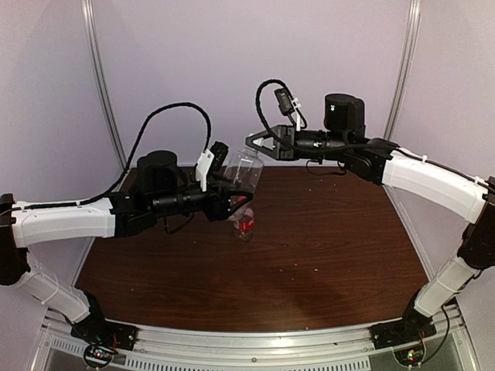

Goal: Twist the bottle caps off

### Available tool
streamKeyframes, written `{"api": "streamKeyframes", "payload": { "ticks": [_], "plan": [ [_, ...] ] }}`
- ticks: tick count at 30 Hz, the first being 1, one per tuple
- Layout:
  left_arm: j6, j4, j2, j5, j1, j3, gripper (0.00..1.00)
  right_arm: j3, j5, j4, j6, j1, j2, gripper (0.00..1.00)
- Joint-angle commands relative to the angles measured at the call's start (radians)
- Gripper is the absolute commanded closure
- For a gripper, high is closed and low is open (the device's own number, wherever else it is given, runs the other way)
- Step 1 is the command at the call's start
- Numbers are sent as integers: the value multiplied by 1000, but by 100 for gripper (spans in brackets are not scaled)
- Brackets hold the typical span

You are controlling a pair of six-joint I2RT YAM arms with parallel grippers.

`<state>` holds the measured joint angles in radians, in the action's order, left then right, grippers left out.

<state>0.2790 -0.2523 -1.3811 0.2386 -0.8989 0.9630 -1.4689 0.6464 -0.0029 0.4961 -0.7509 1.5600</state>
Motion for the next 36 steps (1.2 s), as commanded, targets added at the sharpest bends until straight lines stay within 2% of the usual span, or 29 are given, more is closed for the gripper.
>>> {"api": "streamKeyframes", "payload": {
  "ticks": [1,8,11,14,18,24,25,27,29,32,36],
  "plan": [
    [2,-144,38,219,-5,-27,56,-23,257,97,-78,23,2,100],
    [72,-280,48,500,-5,-46,56,-32,585,148,-162,30,29,100],
    [122,-333,41,592,-6,-46,55,-40,705,196,-145,34,51,93],
    [151,-359,38,614,-5,-49,55,-42,749,232,-115,42,63,83],
    [139,-342,50,561,-6,-60,56,-48,652,201,-92,71,51,71],
    [83,-247,58,422,-6,-53,56,-49,477,63,-100,84,-4,45],
    [77,-233,59,397,-5,-50,56,-44,460,59,-93,83,-16,40],
    [68,-211,60,349,-5,-45,56,-36,422,39,-86,83,-40,23],
    [64,-191,61,290,-6,-40,56,-32,374,12,-92,80,-63,13],
    [49,-146,59,204,-6,-26,56,-33,269,-54,-90,74,-94,8],
    [33,-61,42,101,-5,9,56,-51,91,-104,-39,55,-113,7]
  ]
}}
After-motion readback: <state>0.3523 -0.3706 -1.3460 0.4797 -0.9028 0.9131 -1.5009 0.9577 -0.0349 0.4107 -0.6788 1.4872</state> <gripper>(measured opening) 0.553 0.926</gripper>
